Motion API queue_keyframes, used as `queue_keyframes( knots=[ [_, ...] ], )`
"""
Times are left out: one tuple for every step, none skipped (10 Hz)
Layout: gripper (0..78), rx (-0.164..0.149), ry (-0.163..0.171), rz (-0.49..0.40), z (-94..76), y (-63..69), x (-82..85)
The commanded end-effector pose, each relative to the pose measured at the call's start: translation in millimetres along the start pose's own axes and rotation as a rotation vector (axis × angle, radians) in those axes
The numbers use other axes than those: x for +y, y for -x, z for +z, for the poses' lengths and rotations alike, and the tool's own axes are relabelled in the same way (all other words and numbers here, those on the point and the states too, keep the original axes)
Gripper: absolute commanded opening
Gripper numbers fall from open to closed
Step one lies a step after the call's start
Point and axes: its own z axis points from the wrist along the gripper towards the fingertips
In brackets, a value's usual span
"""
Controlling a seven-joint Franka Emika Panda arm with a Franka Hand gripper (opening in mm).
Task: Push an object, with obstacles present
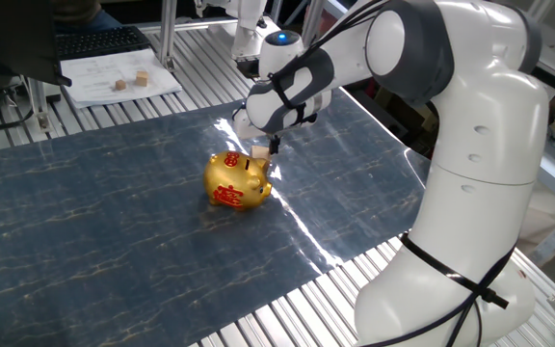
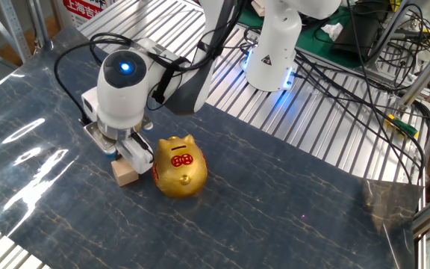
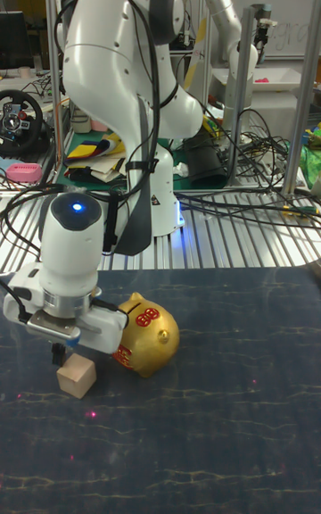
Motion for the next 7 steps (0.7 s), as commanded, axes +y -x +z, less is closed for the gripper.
queue_keyframes(
  knots=[
    [0.0,0.01,-0.029,0.001,5.9,-2.8,0.9],
    [0.0,0.01,-0.034,0.002,6.4,-2.7,1.1],
    [0.0,0.014,-0.035,0.003,7.0,-2.7,1.3],
    [0.0,0.019,-0.035,0.008,6.2,-2.8,1.0],
    [0.0,0.019,-0.034,0.008,6.2,-3.0,1.0],
    [0.0,0.025,-0.038,0.003,6.0,-3.0,0.9],
    [0.0,0.032,-0.045,-0.005,5.4,-3.1,0.6]
  ],
)
